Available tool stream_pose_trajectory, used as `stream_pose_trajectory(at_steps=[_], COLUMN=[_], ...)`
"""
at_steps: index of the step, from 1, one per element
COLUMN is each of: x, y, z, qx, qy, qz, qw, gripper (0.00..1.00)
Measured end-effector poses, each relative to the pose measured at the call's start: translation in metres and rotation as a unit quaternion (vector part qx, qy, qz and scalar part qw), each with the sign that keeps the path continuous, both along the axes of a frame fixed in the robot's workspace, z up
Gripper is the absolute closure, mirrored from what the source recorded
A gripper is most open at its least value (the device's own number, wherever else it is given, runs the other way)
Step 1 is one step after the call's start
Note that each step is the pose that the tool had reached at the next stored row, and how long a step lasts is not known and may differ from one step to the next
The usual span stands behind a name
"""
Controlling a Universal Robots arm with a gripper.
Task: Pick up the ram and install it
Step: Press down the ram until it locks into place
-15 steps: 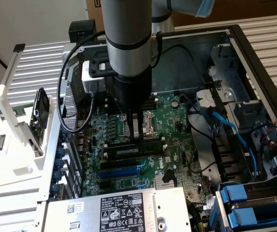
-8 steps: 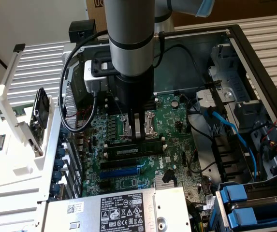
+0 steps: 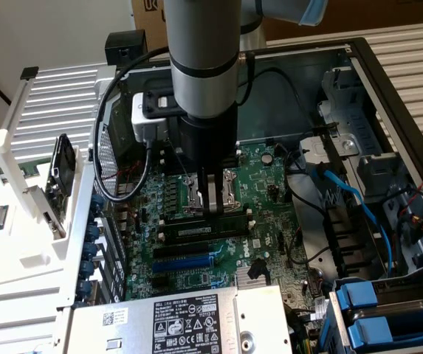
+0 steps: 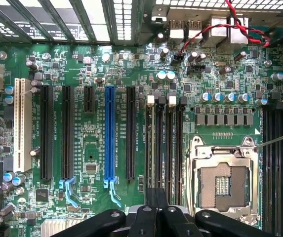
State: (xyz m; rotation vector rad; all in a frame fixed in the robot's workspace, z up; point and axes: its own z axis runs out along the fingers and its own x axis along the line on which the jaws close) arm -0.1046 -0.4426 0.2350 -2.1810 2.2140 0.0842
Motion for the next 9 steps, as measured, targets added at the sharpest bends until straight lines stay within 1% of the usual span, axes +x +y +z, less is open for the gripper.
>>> stream_pose_trajectory(at_steps=[1, 2, 3, 9], x=[0.0000, 0.0000, 0.0000, -0.0004], y=[0.0000, 0.0016, 0.0021, 0.0023], z=[-0.0001, -0.0008, -0.0008, -0.0015], qx=[-0.0003, -0.0006, -0.0007, -0.0008], qy=[0.0003, 0.0008, 0.0009, 0.0011], qz=[0.000, 0.000, 0.000, 0.000], qw=[1.0000, 1.0000, 1.0000, 1.0000], gripper=[0.89, 0.89, 0.89, 0.89])
